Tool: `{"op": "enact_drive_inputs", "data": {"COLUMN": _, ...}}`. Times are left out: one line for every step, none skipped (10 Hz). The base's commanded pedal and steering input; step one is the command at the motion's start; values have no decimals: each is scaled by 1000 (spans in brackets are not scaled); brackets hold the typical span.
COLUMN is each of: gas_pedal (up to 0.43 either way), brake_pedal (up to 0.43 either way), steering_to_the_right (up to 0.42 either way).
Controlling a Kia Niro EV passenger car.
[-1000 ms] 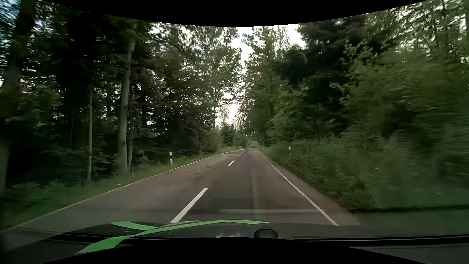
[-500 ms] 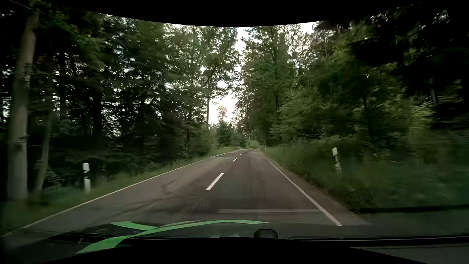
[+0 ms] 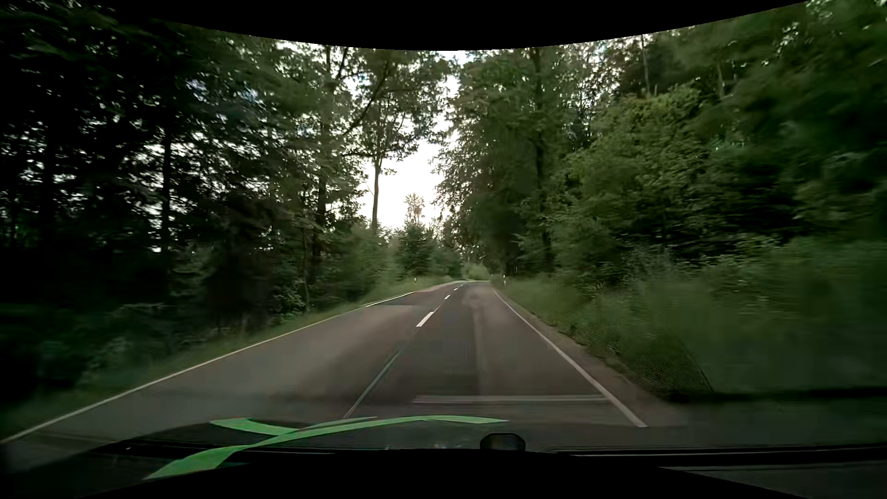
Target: Follow the waypoints while adhering to traffic rules and regulations
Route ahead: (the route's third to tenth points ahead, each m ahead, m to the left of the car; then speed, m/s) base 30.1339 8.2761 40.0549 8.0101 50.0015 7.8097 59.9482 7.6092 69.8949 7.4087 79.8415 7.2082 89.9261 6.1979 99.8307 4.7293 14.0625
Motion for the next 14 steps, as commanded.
{"op": "enact_drive_inputs", "data": {"gas_pedal": 0, "brake_pedal": 0, "steering_to_the_right": 4}}
{"op": "enact_drive_inputs", "data": {"gas_pedal": 0, "brake_pedal": 0, "steering_to_the_right": 4}}
{"op": "enact_drive_inputs", "data": {"gas_pedal": 0, "brake_pedal": 0, "steering_to_the_right": 4}}
{"op": "enact_drive_inputs", "data": {"gas_pedal": 0, "brake_pedal": 0, "steering_to_the_right": 4}}
{"op": "enact_drive_inputs", "data": {"gas_pedal": 0, "brake_pedal": 0, "steering_to_the_right": 4}}
{"op": "enact_drive_inputs", "data": {"gas_pedal": 0, "brake_pedal": 0, "steering_to_the_right": 3}}
{"op": "enact_drive_inputs", "data": {"gas_pedal": 0, "brake_pedal": 0, "steering_to_the_right": 3}}
{"op": "enact_drive_inputs", "data": {"gas_pedal": 0, "brake_pedal": 0, "steering_to_the_right": 3}}
{"op": "enact_drive_inputs", "data": {"gas_pedal": 0, "brake_pedal": 0, "steering_to_the_right": 3}}
{"op": "enact_drive_inputs", "data": {"gas_pedal": 0, "brake_pedal": 0, "steering_to_the_right": 3}}
{"op": "enact_drive_inputs", "data": {"gas_pedal": 0, "brake_pedal": 0, "steering_to_the_right": 2}}
{"op": "enact_drive_inputs", "data": {"gas_pedal": 0, "brake_pedal": 0, "steering_to_the_right": 2}}
{"op": "enact_drive_inputs", "data": {"gas_pedal": 0, "brake_pedal": 0, "steering_to_the_right": 0}}
{"op": "enact_drive_inputs", "data": {"gas_pedal": 0, "brake_pedal": 0, "steering_to_the_right": 0}}
